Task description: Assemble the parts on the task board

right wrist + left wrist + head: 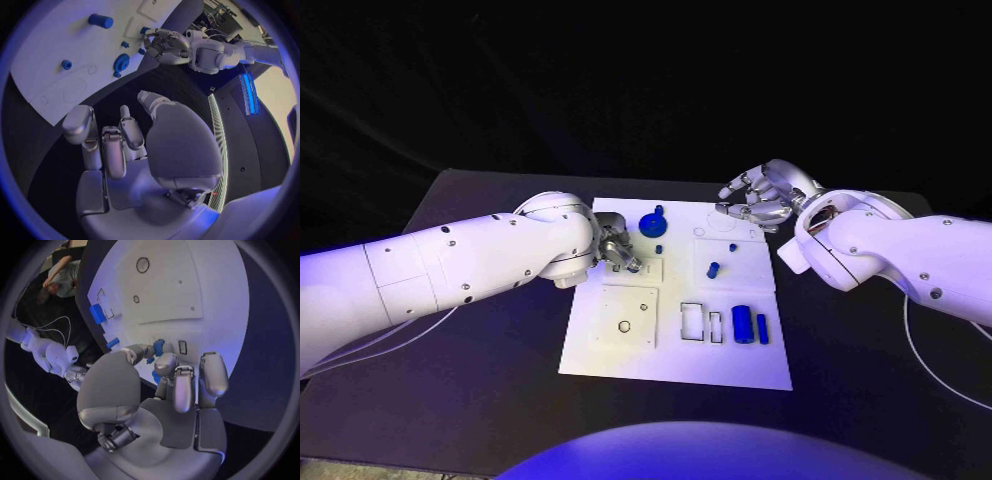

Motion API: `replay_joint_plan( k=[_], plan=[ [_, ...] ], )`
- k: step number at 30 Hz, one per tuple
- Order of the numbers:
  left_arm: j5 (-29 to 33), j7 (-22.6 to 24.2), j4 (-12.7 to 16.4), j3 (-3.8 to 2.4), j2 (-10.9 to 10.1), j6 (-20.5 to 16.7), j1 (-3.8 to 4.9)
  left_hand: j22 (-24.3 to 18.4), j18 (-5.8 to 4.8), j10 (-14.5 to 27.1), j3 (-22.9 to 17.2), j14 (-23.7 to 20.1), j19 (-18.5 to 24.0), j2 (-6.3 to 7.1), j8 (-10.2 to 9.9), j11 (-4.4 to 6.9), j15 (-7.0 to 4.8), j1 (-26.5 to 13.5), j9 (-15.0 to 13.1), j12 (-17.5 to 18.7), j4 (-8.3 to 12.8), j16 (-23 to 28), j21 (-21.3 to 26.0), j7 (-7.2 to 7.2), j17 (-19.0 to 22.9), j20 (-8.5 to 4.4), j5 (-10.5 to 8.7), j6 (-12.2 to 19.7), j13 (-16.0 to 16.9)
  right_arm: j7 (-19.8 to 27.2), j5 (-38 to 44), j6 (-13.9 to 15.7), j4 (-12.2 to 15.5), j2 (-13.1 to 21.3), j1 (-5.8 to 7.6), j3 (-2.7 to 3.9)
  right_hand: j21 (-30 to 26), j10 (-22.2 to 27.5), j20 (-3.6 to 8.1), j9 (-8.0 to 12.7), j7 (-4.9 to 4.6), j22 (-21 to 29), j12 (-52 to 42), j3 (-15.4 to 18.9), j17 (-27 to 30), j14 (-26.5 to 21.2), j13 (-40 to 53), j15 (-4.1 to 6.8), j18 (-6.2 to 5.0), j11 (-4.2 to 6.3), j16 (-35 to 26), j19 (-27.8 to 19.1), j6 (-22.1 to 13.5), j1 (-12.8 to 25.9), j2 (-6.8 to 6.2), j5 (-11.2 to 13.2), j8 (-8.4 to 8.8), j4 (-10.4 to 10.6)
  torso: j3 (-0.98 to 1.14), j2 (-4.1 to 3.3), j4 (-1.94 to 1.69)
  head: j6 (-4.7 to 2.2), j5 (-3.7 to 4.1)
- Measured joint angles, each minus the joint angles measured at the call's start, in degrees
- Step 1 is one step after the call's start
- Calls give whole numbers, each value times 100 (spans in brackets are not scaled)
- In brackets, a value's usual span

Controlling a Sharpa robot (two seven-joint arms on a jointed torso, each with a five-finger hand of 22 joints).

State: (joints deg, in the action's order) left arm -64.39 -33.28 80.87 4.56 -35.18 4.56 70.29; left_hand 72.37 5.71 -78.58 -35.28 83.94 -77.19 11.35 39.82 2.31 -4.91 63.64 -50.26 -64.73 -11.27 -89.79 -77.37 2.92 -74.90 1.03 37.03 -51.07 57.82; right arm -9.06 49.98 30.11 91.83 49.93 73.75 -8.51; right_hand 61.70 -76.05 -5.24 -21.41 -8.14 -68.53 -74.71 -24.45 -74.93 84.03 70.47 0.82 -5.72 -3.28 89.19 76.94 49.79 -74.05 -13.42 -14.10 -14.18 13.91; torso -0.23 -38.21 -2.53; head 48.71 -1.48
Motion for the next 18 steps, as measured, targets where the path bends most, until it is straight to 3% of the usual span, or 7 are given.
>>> replay_joint_plan(
  k=[3,4,5,7,18],
  plan=[
    [0,-5,-9,0,15,6,1,8,0,-8,0,0,0,-33,2,-6,0,-104,-3,0,0,0,0,0,0,0,-161,-4,-9,0,0,0,1,1,0,0,0,0,0,0,0,0,0,0,0,0,0,0,0,0,0,0,0,0,0,0,0,0,0,1,0,1,1],
    [2,-7,-11,0,20,8,1,12,0,-18,-44,0,0,-40,13,4,0,-148,-5,0,44,0,0,3,0,0,-256,-15,-13,0,0,0,1,1,0,0,0,0,0,0,0,0,0,0,0,0,0,0,1,0,0,0,0,0,0,0,0,0,0,1,0,3,1],
    [5,-9,-14,0,26,10,1,14,0,-29,-231,0,0,-10,31,14,0,-192,-9,0,229,0,0,3,0,0,-348,-15,-14,0,0,0,1,1,0,0,0,0,0,0,0,0,0,0,0,0,0,0,0,0,0,0,0,0,0,0,0,0,0,1,0,4,1],
    [10,-15,-27,0,38,14,1,14,0,-39,-304,13,0,5,37,23,-13,-271,-25,0,254,0,0,1,0,0,-512,-13,-14,0,0,0,1,1,-1,0,0,0,0,0,0,0,0,0,1,0,0,0,0,0,0,0,0,0,0,0,0,0,1,1,-1,7,1],
    [51,-49,-88,0,80,43,3,14,0,-71,-602,3,-21,57,29,55,-45,-590,30,-4,552,0,70,-99,0,-21,-917,-14,4,0,0,0,-4,0,-1,0,-47,0,-21,-13,3,14,0,-24,1,0,-17,0,0,0,0,-21,-39,31,-31,0,0,24,3,3,-1,9,6]
  ],
)
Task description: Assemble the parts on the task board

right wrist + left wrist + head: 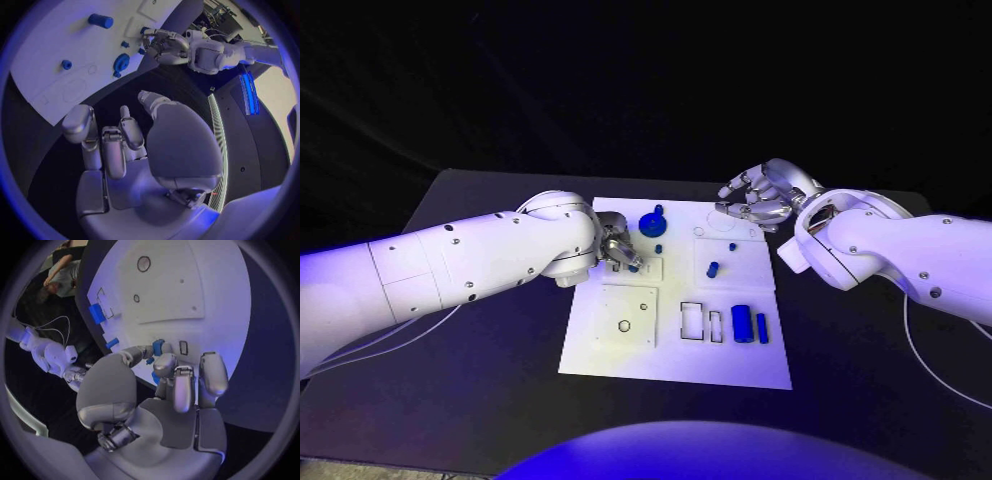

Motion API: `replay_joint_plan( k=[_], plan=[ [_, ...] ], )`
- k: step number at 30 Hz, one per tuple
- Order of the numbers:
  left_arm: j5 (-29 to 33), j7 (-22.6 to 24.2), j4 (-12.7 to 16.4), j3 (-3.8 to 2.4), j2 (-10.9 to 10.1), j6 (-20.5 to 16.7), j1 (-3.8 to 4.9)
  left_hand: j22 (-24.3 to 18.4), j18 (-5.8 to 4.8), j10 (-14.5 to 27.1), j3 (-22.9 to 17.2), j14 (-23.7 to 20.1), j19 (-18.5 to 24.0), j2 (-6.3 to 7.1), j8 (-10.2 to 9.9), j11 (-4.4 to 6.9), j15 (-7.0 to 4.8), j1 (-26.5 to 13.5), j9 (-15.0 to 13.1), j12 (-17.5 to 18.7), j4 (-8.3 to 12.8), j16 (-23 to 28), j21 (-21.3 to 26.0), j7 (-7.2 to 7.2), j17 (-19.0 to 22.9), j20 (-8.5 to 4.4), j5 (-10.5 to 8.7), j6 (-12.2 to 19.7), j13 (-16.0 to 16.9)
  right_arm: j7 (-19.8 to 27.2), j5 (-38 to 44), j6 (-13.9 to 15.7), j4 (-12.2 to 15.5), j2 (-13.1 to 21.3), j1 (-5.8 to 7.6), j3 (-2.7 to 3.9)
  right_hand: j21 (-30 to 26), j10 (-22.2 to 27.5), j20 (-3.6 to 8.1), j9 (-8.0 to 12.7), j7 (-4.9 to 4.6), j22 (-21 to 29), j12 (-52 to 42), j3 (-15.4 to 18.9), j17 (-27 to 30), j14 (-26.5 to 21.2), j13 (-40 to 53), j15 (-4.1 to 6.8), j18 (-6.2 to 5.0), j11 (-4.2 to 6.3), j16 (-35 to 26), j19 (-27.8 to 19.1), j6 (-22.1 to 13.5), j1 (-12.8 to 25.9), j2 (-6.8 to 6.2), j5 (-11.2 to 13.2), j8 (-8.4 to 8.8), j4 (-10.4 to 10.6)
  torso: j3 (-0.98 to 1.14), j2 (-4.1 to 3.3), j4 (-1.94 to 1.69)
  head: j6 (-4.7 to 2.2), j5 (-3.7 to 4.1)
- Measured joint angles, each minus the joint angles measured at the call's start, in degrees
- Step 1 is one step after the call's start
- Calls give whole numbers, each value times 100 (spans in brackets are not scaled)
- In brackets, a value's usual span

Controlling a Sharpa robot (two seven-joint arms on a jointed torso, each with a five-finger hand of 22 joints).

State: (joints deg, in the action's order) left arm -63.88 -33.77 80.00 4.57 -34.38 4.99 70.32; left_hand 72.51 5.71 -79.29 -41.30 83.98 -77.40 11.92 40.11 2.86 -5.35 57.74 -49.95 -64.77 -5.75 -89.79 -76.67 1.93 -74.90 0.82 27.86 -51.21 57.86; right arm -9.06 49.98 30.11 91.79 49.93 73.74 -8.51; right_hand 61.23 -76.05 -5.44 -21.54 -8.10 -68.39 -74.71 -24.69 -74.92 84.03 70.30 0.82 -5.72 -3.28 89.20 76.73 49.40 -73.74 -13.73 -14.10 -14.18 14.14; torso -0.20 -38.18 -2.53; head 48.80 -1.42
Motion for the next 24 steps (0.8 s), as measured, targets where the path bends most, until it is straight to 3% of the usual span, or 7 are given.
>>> replay_joint_plan(
  k=[6,9,13,24],
  plan=[
    [33,-17,-29,2,11,7,0,0,0,-10,96,17,-21,48,-42,11,-17,-48,59,-15,-176,0,23,-113,0,-21,-396,-113,4,0,0,0,-5,0,-1,0,0,0,0,0,0,0,0,0,0,0,0,0,0,0,0,0,0,0,0,0,0,0,0,-1,-1,0,1],
    [46,-24,-41,6,17,11,-6,0,-1,-10,217,17,-21,76,-65,10,-17,-124,77,-15,-296,0,45,-145,0,-21,-488,-169,14,0,0,0,-7,-1,-3,0,0,0,0,1,0,0,0,0,0,0,0,0,0,0,0,0,0,0,0,0,0,0,-2,-1,-1,0,1],
    [68,-36,-61,10,32,17,-9,17,0,-10,512,17,-42,134,-97,10,-17,-178,118,-44,-592,0,67,-164,0,1,-696,-227,36,3,0,2,-7,-1,-6,0,0,0,0,1,0,-6,0,0,1,0,0,0,0,0,0,0,0,0,0,0,-23,0,-3,-4,-2,4,9],
    [115,-58,-114,7,52,27,-7,42,0,-9,1129,17,-42,136,-131,10,-16,-180,161,-45,-1031,0,90,-131,0,1,-693,-234,56,14,-2,12,-12,0,-15,0,0,0,0,-4,0,-10,0,0,1,0,1,0,0,0,0,0,1,0,0,0,-22,0,-4,-4,-2,10,15]
  ],
)
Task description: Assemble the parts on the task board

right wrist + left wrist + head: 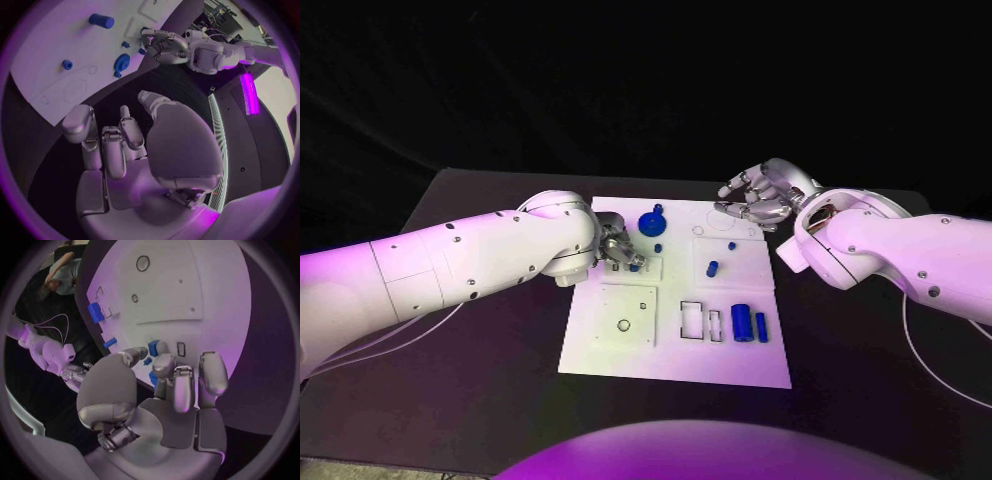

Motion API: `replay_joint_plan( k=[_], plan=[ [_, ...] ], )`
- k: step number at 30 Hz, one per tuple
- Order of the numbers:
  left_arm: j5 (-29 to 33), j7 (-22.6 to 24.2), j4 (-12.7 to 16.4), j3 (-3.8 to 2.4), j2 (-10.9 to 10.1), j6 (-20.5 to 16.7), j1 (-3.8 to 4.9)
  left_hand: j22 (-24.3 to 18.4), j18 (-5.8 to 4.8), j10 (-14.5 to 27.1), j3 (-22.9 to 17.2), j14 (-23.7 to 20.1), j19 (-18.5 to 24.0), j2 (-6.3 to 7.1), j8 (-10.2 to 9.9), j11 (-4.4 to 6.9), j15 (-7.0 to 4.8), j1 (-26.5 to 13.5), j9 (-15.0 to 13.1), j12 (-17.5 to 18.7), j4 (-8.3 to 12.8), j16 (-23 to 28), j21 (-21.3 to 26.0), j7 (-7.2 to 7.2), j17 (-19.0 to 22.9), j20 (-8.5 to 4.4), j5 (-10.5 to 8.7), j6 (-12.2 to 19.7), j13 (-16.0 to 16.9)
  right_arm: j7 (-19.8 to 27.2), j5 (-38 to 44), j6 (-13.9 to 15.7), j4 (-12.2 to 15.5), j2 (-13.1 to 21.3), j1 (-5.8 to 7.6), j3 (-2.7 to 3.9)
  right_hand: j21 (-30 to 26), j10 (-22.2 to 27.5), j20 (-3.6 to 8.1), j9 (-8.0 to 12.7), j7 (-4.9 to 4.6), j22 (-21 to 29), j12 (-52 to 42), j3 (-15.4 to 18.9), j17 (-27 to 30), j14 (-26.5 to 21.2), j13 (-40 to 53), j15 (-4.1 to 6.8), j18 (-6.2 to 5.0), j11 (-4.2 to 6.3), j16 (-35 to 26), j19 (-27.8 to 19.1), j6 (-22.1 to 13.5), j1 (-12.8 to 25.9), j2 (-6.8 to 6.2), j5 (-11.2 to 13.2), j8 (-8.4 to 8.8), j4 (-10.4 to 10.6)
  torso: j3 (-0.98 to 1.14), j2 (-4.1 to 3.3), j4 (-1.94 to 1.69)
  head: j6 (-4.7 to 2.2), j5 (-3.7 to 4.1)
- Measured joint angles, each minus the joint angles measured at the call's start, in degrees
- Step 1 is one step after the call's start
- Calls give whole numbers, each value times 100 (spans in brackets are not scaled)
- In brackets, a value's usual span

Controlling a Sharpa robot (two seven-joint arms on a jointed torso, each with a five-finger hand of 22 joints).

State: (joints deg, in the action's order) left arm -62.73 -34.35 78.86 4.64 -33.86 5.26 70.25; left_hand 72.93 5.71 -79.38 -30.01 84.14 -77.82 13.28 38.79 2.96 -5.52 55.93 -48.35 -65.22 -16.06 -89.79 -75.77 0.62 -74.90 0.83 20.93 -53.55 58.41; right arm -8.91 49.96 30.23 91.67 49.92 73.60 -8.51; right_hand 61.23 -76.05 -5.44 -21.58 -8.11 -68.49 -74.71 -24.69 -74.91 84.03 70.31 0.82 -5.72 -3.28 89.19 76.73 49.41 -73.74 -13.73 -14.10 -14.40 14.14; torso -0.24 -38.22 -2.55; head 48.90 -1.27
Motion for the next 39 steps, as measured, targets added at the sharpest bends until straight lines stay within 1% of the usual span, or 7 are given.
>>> replay_joint_plan(
  k=[11,15,21,25,35,37,39],
  plan=[
    [30,-9,13,-4,-30,0,-3,12,1,0,62,0,0,0,-13,0,0,0,12,-20,-29,0,0,-1,-4,0,0,1,24,1,-2,2,-3,9,-5,1,0,0,0,0,0,1,0,0,0,0,-5,0,0,0,0,0,0,0,0,0,0,0,-3,3,3,2,-8],
    [41,-11,44,-25,-64,-2,-9,15,0,0,101,0,0,0,-32,-1,0,0,7,-38,-38,0,0,20,-4,0,0,-20,34,1,-2,3,-3,11,-8,1,0,0,0,1,0,1,0,0,0,0,-5,0,0,0,0,0,0,0,0,0,0,0,-3,3,5,-6,-7],
    [53,-23,120,-139,-128,-7,-9,25,0,0,133,0,-20,0,-8,-1,0,0,-2,-46,-38,0,0,20,-4,-20,0,-21,48,2,-2,3,-10,15,-12,1,0,0,0,1,0,1,0,0,1,0,-5,0,0,0,0,0,0,0,0,0,0,0,-3,5,5,-17,5],
    [58,-33,169,-195,-167,-7,12,24,0,1,164,0,-20,-24,-7,-1,1,24,-2,-46,-38,0,-1,20,-4,-20,1,-21,48,3,-2,3,-13,17,-14,0,0,0,0,0,0,1,0,0,1,0,-5,0,0,0,0,0,0,1,-1,0,0,2,-3,7,3,-23,12],
    [91,-64,328,-369,-274,-4,148,24,0,1,294,0,-20,-1,-11,-1,1,48,2,-46,-52,0,27,34,-3,-20,40,-5,0,-1,-1,10,-19,24,-16,0,0,0,0,-3,0,2,0,1,1,0,-5,0,0,0,0,0,0,23,-21,0,0,34,4,7,1,-51,1],
    [115,-72,329,-395,-297,2,193,14,1,78,378,0,-20,-1,-101,-40,1,48,47,46,-58,0,59,70,-3,-20,57,125,-89,-7,1,14,-19,26,-16,0,0,0,0,-3,0,2,0,1,1,0,-5,0,0,0,0,0,0,46,2,0,0,34,4,7,2,-65,-3],
    [141,-80,277,-417,-304,11,267,-2,1,265,442,-13,-11,-21,-301,-91,13,177,167,231,-48,0,83,159,-3,-8,82,378,-281,-13,4,18,-21,27,-16,0,0,0,0,-3,0,2,0,1,1,0,-1,0,0,0,0,0,0,46,2,0,-22,34,4,7,2,-76,-8]
  ],
)
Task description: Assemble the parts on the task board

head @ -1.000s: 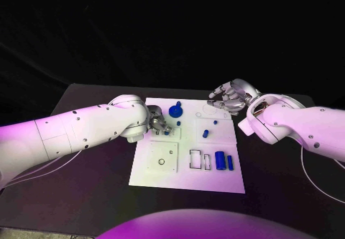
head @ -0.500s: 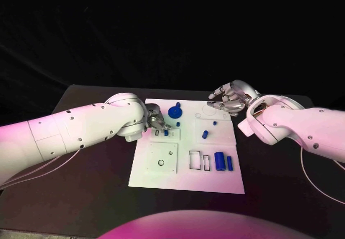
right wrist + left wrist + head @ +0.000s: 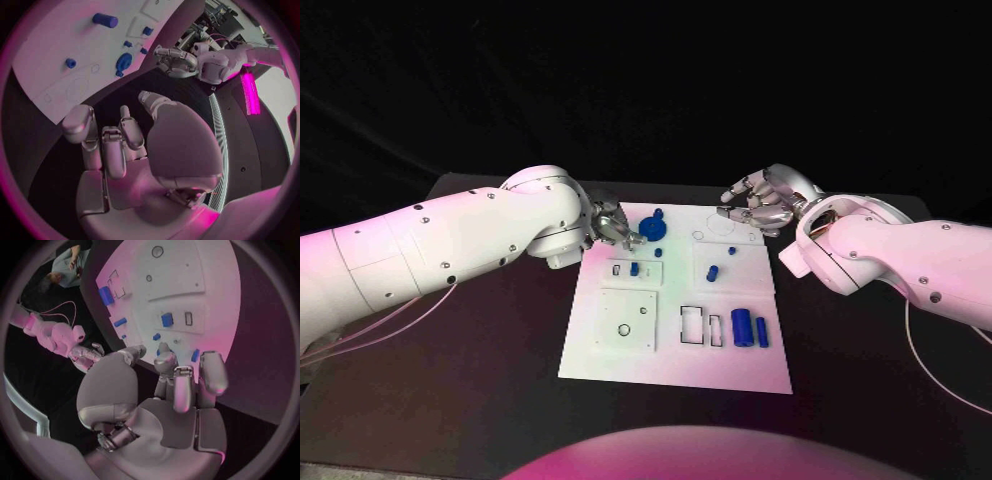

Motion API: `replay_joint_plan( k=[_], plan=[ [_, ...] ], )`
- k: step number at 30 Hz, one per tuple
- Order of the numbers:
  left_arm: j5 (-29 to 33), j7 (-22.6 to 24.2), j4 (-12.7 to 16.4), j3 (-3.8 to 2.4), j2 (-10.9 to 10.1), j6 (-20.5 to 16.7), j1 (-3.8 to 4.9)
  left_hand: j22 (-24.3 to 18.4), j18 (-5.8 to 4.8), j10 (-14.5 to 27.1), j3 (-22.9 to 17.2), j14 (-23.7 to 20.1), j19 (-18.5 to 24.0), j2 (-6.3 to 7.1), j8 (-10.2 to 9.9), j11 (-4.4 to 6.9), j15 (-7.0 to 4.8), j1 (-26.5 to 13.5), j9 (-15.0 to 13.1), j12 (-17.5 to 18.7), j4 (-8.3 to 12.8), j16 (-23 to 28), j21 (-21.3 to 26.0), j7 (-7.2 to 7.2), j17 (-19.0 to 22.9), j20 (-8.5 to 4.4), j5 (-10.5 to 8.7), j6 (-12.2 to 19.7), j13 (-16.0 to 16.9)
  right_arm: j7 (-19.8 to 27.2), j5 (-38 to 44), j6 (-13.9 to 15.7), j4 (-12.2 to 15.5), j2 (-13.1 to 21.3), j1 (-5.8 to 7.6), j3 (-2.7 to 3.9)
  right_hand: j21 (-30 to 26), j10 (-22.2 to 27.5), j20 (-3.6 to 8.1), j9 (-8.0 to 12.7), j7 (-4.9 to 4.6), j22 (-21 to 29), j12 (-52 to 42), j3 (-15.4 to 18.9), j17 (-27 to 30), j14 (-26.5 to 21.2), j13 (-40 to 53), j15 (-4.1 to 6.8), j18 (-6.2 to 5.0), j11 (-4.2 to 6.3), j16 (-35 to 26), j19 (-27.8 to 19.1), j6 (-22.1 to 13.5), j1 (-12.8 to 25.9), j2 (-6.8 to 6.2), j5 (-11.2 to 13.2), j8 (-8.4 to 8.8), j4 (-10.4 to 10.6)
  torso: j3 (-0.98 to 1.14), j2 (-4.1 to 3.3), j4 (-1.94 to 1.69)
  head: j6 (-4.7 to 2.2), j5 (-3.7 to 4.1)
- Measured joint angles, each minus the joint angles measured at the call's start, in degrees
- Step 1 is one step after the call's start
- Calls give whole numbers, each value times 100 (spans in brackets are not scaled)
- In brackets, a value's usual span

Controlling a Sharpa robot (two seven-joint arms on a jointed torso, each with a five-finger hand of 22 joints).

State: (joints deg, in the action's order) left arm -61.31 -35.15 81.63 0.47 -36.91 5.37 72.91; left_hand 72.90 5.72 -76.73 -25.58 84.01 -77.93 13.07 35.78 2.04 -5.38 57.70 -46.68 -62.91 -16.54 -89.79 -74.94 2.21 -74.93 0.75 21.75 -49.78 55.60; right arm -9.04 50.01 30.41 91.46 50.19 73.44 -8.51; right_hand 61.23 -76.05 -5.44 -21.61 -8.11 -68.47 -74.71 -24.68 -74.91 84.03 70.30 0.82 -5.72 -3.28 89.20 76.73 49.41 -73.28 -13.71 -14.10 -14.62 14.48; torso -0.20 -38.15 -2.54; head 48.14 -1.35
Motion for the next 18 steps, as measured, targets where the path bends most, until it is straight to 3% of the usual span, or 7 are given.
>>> replay_joint_plan(
  k=[3,7,12,18],
  plan=[
    [32,-3,-194,-17,17,15,113,-1,0,89,37,-4,4,-25,-128,-52,32,98,104,67,-6,0,0,65,0,43,106,115,-88,-6,4,6,-5,1,0,0,0,0,0,0,0,0,0,0,0,0,2,0,0,0,0,0,0,0,0,0,0,0,0,1,-1,-24,-10],
    [36,6,-566,-28,107,51,227,-1,-1,118,125,3,6,41,-188,-82,39,211,187,67,2,0,24,105,0,77,209,155,-103,-13,7,14,-7,0,0,0,0,0,0,0,0,0,0,0,0,0,2,0,0,0,0,0,0,0,0,0,0,0,1,0,-1,-70,-31],
    [-24,46,-1028,-30,303,169,304,-1,-1,118,212,-1,2,66,-188,-82,77,236,230,67,-5,0,49,105,0,81,221,155,-121,-21,10,19,-10,-7,0,2,0,0,0,1,0,0,0,0,0,0,2,0,0,0,0,0,0,-1,-1,0,0,0,-3,-9,3,-120,-52],
    [-128,91,-1465,-30,505,363,336,-1,0,139,251,3,23,66,-188,-103,80,236,253,88,-14,0,49,105,1,102,189,155,-129,-29,13,22,-10,-8,0,0,0,0,0,1,0,1,0,0,0,0,2,0,0,0,0,0,0,-1,-1,0,0,0,-10,-20,5,-141,-62]
  ],
)
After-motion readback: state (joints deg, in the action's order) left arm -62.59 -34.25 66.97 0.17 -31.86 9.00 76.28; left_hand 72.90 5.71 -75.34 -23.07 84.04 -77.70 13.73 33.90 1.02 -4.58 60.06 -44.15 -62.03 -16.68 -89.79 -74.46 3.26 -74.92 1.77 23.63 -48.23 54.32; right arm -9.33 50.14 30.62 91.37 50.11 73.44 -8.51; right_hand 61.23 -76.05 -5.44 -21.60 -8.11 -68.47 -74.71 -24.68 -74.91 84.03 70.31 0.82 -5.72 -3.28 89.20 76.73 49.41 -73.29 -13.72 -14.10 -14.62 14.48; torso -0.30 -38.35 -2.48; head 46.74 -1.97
